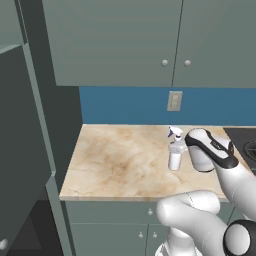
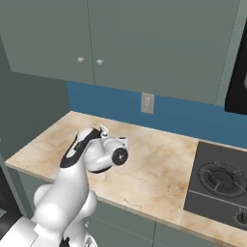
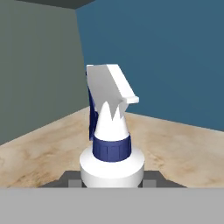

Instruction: Move the cutting board and knife to the sink. Then move spray from the cabinet to the counter.

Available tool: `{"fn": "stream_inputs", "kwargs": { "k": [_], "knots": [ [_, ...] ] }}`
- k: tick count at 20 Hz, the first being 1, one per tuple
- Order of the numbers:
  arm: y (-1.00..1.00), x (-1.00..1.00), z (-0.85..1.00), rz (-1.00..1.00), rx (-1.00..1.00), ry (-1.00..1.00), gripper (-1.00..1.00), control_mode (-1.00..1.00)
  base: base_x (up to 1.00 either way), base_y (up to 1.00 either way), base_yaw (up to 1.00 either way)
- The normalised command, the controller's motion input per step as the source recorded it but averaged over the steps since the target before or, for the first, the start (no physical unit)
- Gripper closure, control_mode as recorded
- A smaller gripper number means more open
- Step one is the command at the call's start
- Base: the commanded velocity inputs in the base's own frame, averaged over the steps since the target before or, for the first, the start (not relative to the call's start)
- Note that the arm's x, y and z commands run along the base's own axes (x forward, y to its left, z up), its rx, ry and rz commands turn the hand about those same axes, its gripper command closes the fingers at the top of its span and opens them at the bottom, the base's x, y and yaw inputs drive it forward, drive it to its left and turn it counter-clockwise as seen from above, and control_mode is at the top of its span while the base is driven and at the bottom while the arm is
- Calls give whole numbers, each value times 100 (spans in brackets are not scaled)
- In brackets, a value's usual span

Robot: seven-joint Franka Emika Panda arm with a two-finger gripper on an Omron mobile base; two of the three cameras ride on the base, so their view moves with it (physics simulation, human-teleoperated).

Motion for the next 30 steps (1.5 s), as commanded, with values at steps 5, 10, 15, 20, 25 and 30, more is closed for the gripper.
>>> {"fn": "stream_inputs", "kwargs": {
  "k": [5, 10, 15, 20, 25, 30],
  "knots": [
    [2, 0, -20, 0, -1, -4, 100, -100, 0, 0, 0],
    [10, 0, -21, 0, 0, -6, -100, -100, 0, 0, 0],
    [7, 0, -15, 0, 0, -8, -100, -100, 0, 0, 0],
    [6, 0, -10, 0, 0, -8, -100, -100, 0, 0, 0],
    [2, 0, -5, 0, 0, -6, -100, -100, 0, 0, 0],
    [0, -14, 0, 0, 0, -4, -100, -100, 0, 0, 0]
  ]
}}
